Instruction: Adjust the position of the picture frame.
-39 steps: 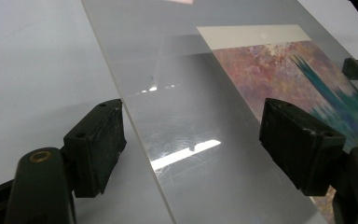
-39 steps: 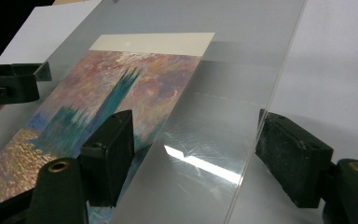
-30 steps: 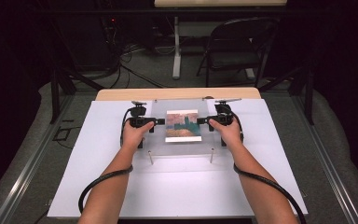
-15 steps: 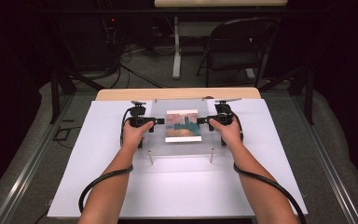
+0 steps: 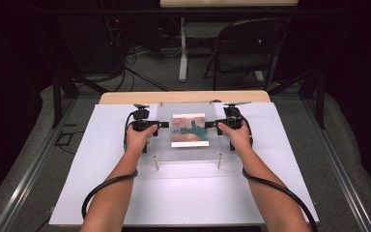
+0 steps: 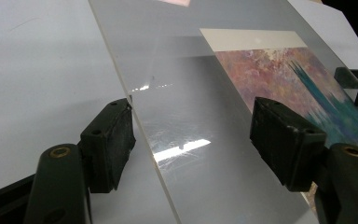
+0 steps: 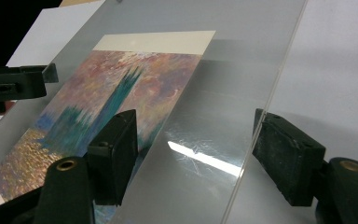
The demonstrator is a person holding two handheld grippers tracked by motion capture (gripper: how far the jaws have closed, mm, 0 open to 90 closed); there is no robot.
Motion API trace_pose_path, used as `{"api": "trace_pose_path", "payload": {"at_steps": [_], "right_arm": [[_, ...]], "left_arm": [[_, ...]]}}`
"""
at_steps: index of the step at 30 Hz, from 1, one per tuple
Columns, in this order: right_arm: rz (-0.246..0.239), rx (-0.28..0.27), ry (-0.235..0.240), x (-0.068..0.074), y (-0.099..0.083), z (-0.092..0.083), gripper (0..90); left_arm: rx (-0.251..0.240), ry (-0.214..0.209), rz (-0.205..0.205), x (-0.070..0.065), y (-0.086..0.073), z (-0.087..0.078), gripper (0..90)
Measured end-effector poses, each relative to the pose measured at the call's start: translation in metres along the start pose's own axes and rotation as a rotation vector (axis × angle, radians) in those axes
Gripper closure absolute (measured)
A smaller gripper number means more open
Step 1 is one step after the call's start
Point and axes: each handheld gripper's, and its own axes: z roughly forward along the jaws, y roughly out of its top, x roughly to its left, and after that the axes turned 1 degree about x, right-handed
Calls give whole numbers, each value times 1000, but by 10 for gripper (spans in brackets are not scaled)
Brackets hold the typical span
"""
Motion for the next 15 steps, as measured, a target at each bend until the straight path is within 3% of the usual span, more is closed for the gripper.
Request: {"api": "trace_pose_path", "payload": {"at_steps": [15], "right_arm": [[-25, 1, 13, -1, 2, -4, 317]], "left_arm": [[-8, -20, 18, 2, 1, -4, 336]]}}
